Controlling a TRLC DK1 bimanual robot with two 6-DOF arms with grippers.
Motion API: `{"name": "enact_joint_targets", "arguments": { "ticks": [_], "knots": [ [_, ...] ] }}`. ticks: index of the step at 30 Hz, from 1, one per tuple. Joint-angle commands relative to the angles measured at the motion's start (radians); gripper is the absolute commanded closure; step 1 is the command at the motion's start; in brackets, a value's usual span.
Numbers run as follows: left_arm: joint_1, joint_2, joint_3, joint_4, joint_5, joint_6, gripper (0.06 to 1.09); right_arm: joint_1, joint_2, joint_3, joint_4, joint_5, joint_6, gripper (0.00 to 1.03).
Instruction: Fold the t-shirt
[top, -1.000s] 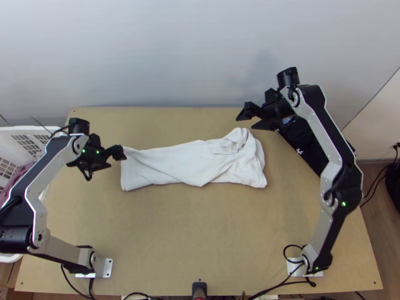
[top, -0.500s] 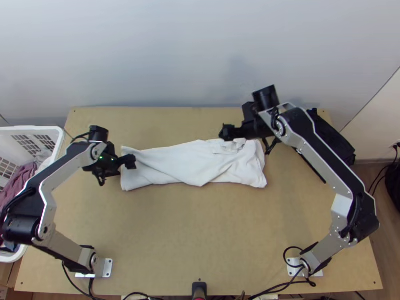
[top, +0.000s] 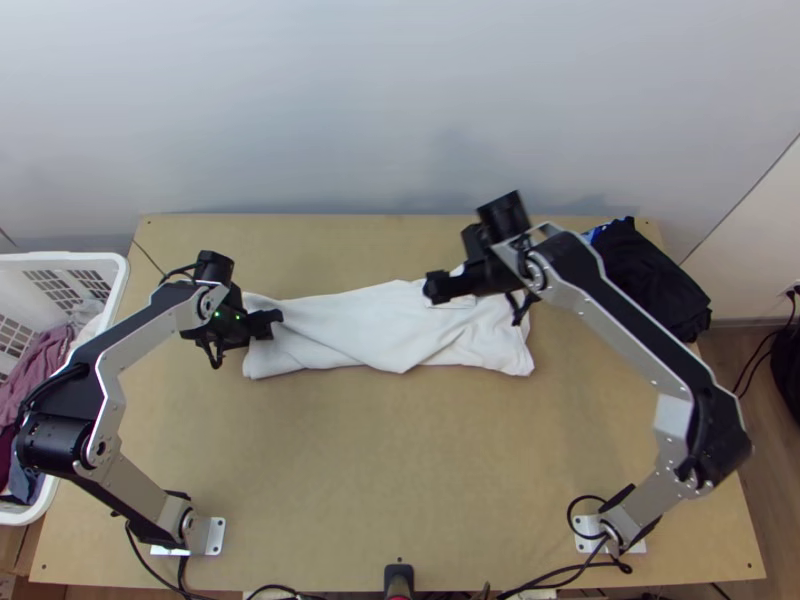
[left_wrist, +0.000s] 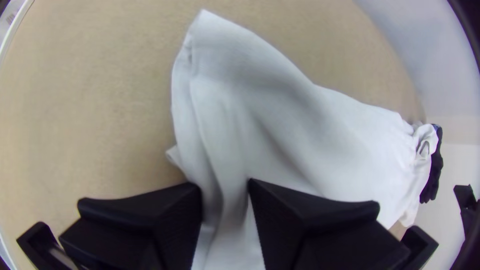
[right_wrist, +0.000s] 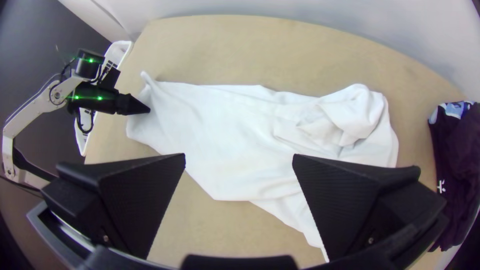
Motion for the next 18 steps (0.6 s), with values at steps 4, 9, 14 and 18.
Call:
{"name": "enact_joint_targets", "arguments": {
  "ticks": [4,9,14,18],
  "knots": [
    [-0.013,-0.058,-0.022,0.038,-0.022,-0.044,1.05,0.113,0.159,-0.033,0.076,0.002,-0.010,0.03],
    [-0.011,-0.103,-0.020,0.034,-0.022,-0.057,1.05,0.132,0.297,-0.036,0.134,0.002,-0.010,0.03],
    [-0.011,-0.144,-0.010,0.033,-0.022,-0.080,1.05,0.129,0.369,-0.051,0.177,0.002,-0.004,0.03],
    [-0.006,-0.150,0.009,0.033,-0.022,-0.090,1.05,0.121,0.411,-0.084,0.192,0.002,-0.009,0.03]
  ]
}}
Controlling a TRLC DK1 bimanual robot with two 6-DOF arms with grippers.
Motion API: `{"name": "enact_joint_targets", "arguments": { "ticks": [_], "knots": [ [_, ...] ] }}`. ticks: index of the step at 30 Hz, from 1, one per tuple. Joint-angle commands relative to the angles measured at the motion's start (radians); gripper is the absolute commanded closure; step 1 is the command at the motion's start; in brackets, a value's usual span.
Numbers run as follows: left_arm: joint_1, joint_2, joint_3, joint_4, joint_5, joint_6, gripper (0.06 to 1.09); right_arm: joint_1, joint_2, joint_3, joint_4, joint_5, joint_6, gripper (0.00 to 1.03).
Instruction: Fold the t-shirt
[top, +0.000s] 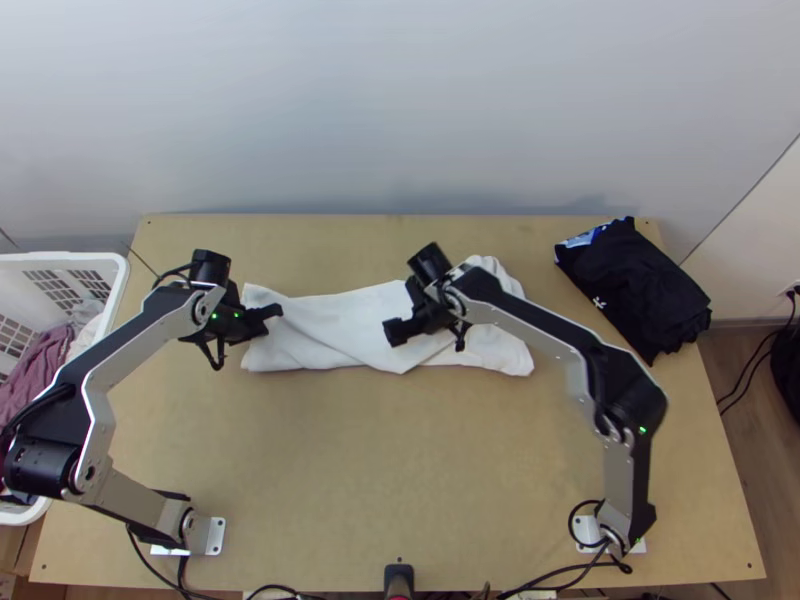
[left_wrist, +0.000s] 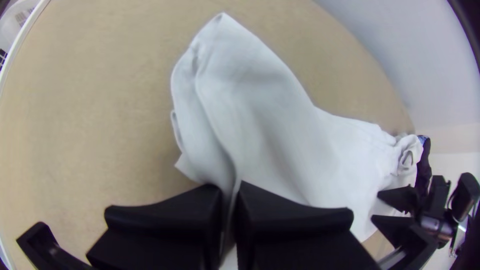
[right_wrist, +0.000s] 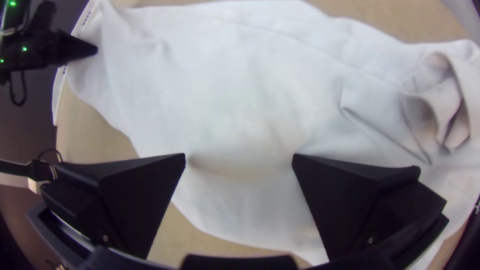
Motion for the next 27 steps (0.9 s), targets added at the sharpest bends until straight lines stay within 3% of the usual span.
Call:
{"name": "enact_joint_targets", "arguments": {
  "ticks": [1,10,16,22,27],
  "knots": [
    [0.006,-0.030,0.024,0.003,-0.002,-0.021,1.05,0.002,0.092,-0.047,0.040,-0.001,0.002,0.03],
    [0.031,-0.038,0.060,-0.018,0.011,-0.031,1.05,-0.029,-0.058,-0.009,0.017,-0.037,0.023,0.03],
    [0.109,-0.052,0.057,-0.020,0.041,-0.018,1.05,-0.096,-0.201,0.177,-0.154,-0.105,0.025,0.03],
    [0.218,-0.069,0.057,-0.044,0.069,0.047,1.05,-0.173,-0.270,0.310,-0.275,-0.113,0.020,0.03],
    [0.345,-0.069,0.063,-0.052,0.089,0.145,1.05,-0.236,-0.336,0.261,-0.296,-0.117,0.018,0.03]
  ]
}}
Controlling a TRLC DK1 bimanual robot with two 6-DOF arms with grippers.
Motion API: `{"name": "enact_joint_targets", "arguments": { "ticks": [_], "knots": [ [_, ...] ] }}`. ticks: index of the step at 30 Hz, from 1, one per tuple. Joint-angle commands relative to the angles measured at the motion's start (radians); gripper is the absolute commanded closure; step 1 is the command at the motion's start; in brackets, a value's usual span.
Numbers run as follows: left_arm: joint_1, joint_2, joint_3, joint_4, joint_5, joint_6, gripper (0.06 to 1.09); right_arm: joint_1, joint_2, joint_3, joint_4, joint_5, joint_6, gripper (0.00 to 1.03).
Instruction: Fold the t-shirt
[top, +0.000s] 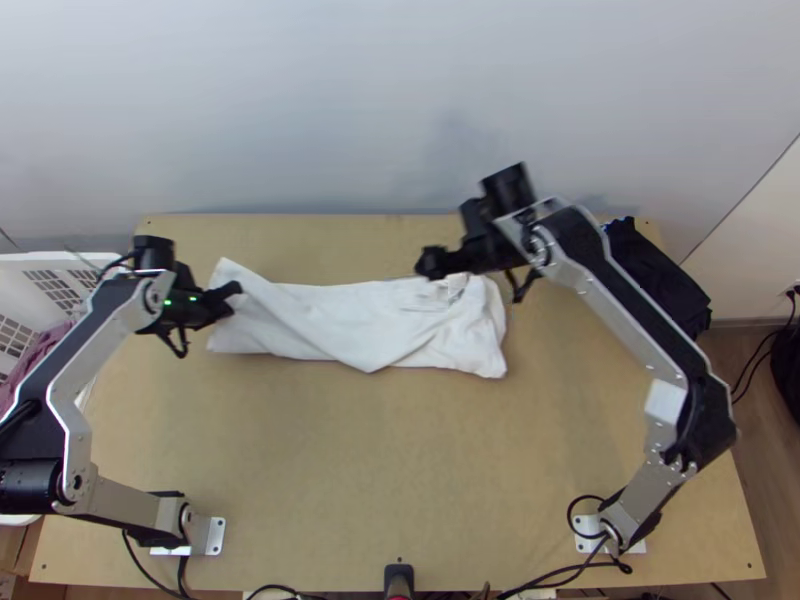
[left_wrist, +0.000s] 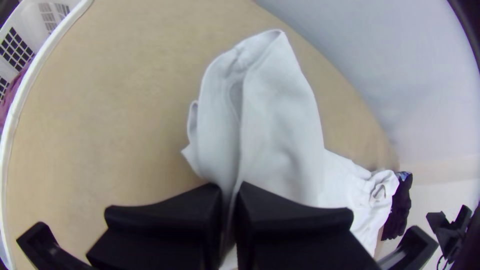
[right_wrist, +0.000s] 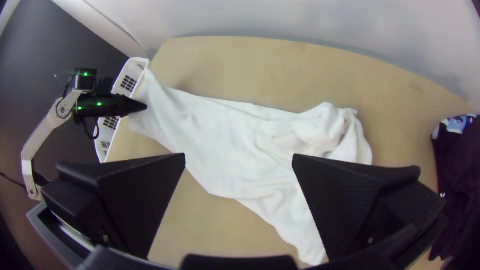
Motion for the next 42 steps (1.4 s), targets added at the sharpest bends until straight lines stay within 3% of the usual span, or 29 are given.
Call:
{"name": "enact_joint_targets", "arguments": {
  "ticks": [1,6,11,24,31,42],
  "knots": [
    [0.165,-0.001,0.014,-0.019,0.030,0.120,1.05,-0.083,-0.098,-0.002,-0.061,-0.013,0.000,0.03],
    [0.254,0.022,0.075,-0.076,0.065,0.193,1.05,-0.116,-0.156,-0.111,-0.061,-0.012,0.001,0.03],
    [0.235,0.017,0.135,-0.142,0.093,0.192,1.05,-0.135,-0.199,-0.205,-0.059,-0.012,-0.006,0.03],
    [-0.276,0.048,0.442,-0.258,0.103,-0.015,1.05,-0.142,-0.307,-0.472,0.034,0.042,-0.011,0.03],
    [-0.503,0.244,0.615,-0.275,0.093,-0.051,1.05,-0.161,-0.330,-0.521,0.045,0.056,-0.005,0.03],
    [-0.691,0.453,0.733,-0.275,0.091,-0.072,1.05,-0.208,-0.334,-0.539,0.048,0.056,0.009,0.03]
  ]
}}
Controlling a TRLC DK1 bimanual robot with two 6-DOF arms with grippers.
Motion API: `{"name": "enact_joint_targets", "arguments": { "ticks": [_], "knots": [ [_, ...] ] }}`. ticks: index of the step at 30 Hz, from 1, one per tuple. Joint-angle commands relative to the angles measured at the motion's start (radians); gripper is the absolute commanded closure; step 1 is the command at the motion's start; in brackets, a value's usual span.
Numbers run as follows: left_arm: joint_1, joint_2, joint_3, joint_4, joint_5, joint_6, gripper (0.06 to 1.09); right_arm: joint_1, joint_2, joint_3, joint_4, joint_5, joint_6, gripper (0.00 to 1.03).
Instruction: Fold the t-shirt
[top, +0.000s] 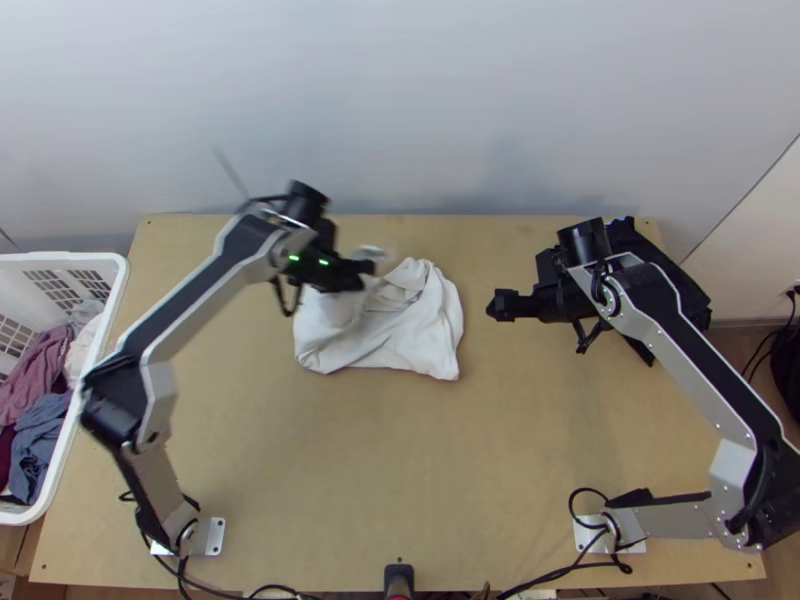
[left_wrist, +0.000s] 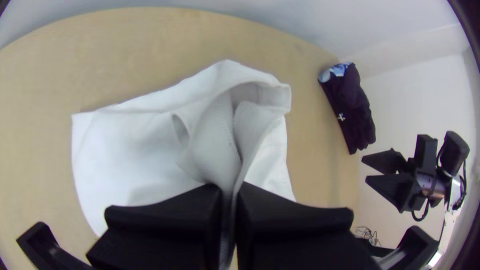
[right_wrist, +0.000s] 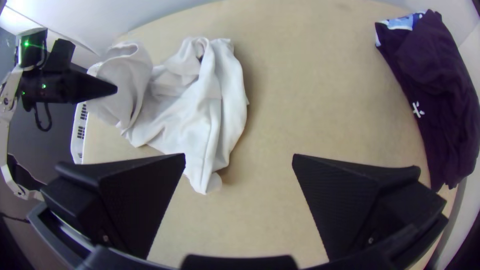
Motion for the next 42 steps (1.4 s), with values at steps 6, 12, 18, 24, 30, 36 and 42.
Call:
{"name": "enact_joint_targets", "arguments": {
  "ticks": [6,12,18,24,30,36,42],
  "knots": [
    [-0.159,0.204,0.172,-0.002,-0.001,-0.053,1.05,-0.025,-0.005,-0.025,0.001,0.001,0.011,0.03],
    [-0.191,0.279,0.244,0.020,0.014,-0.094,0.33,-0.026,-0.002,-0.036,0.001,0.001,0.011,0.03],
    [-0.211,0.234,0.337,0.010,0.031,-0.113,0.10,-0.025,0.028,-0.038,0.014,0.001,0.011,0.03],
    [-0.150,0.115,0.356,-0.092,0.036,-0.096,0.10,0.023,0.094,0.057,0.080,0.026,0.021,0.03],
    [0.011,-0.050,0.035,-0.065,-0.015,0.022,0.10,0.167,0.242,0.217,0.081,0.064,0.021,0.03],
    [0.108,-0.169,-0.195,0.053,-0.035,0.045,0.10,0.322,0.407,0.407,0.081,0.064,0.022,0.03],
    [0.146,-0.212,-0.267,0.061,-0.036,0.039,0.10,0.441,0.541,0.558,0.080,0.064,0.027,0.03]
  ]
}}
